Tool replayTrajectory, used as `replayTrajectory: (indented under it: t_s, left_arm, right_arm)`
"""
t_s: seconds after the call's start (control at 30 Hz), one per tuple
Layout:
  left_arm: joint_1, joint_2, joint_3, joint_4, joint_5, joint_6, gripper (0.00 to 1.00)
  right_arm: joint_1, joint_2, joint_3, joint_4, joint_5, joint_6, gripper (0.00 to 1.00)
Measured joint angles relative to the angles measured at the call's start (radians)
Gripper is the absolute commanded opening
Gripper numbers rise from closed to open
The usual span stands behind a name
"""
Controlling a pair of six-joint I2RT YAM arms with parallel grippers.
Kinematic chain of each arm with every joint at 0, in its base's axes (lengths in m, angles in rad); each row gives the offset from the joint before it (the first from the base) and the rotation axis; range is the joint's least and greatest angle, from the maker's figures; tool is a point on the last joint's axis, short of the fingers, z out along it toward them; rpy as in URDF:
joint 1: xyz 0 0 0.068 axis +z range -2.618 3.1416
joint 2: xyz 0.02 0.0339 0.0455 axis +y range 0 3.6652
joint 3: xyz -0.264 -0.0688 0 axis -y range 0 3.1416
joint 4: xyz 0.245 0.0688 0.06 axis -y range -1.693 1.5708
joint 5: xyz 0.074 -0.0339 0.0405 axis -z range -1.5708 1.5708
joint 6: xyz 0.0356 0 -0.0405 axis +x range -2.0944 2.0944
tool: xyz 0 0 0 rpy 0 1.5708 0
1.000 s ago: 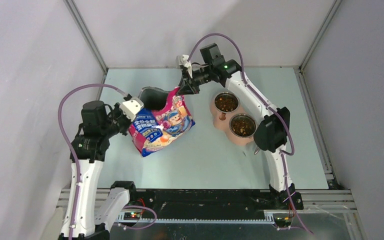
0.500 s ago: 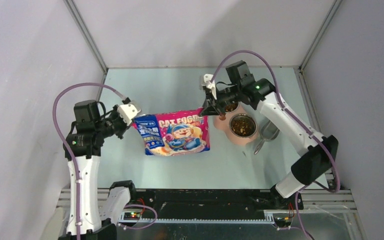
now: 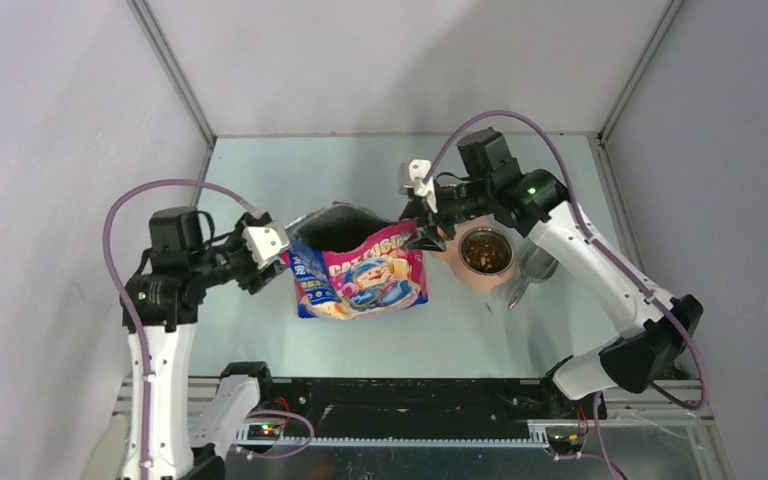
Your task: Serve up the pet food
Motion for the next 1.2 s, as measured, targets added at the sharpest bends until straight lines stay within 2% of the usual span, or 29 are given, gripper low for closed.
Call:
replayTrajectory:
  t_s: [0.2, 0.33, 0.43, 0.47, 0.53, 0.63, 0.73, 0.8, 0.9, 0.97, 1.0, 1.07, 1.2]
  left_arm:
    - [-0.202, 0.061, 0.020, 0.080, -0.101, -0.030, 0.67]
    - [-0.251, 0.099, 0.020, 0.133, -0.186, -0.040, 0.66]
    - [-0.256, 0.117, 0.020, 0.162, -0.245, -0.049, 0.65]
    - [-0.256, 0.121, 0.023, 0.161, -0.262, -0.050, 0.65]
    - [-0.258, 0.126, 0.041, 0.146, -0.292, -0.044, 0.64]
    - [-0.259, 0.124, 0.079, 0.107, -0.319, -0.007, 0.63]
    - [-0.259, 0.119, 0.090, 0.083, -0.307, 0.027, 0.52]
    - [-0.266, 0.130, 0.091, 0.062, -0.290, 0.040, 0.41]
    - [-0.294, 0.181, 0.125, 0.013, -0.278, 0.059, 0.17]
    - [-0.308, 0.219, 0.156, -0.019, -0.269, 0.063, 0.08]
    - [-0.311, 0.235, 0.163, -0.027, -0.266, 0.063, 0.06]
    - [-0.311, 0.247, 0.167, -0.041, -0.267, 0.064, 0.01]
    - [-0.312, 0.203, 0.155, -0.046, -0.283, 0.061, 0.00]
  right_arm:
    - [0.074, 0.078, 0.074, 0.003, 0.068, -0.003, 0.62]
    - [0.090, 0.108, 0.083, 0.009, 0.123, -0.003, 0.62]
    - [0.094, 0.109, 0.083, 0.009, 0.158, -0.017, 0.54]
    - [0.095, 0.109, 0.083, 0.010, 0.168, -0.023, 0.47]
    - [0.094, 0.108, 0.082, 0.009, 0.190, -0.038, 0.42]
    - [0.092, 0.098, 0.076, 0.010, 0.213, -0.049, 0.41]
    - [0.085, 0.072, 0.056, 0.011, 0.225, -0.055, 0.40]
    - [0.084, 0.062, 0.052, 0.011, 0.228, -0.056, 0.40]
    - [0.083, 0.059, 0.051, 0.013, 0.232, -0.056, 0.39]
    - [0.083, 0.059, 0.048, 0.013, 0.237, -0.060, 0.25]
    - [0.082, 0.058, 0.045, 0.016, 0.240, -0.066, 0.14]
    - [0.076, 0.054, 0.034, 0.025, 0.245, -0.081, 0.00]
    - [0.045, 0.025, -0.005, 0.025, 0.232, -0.090, 0.00]
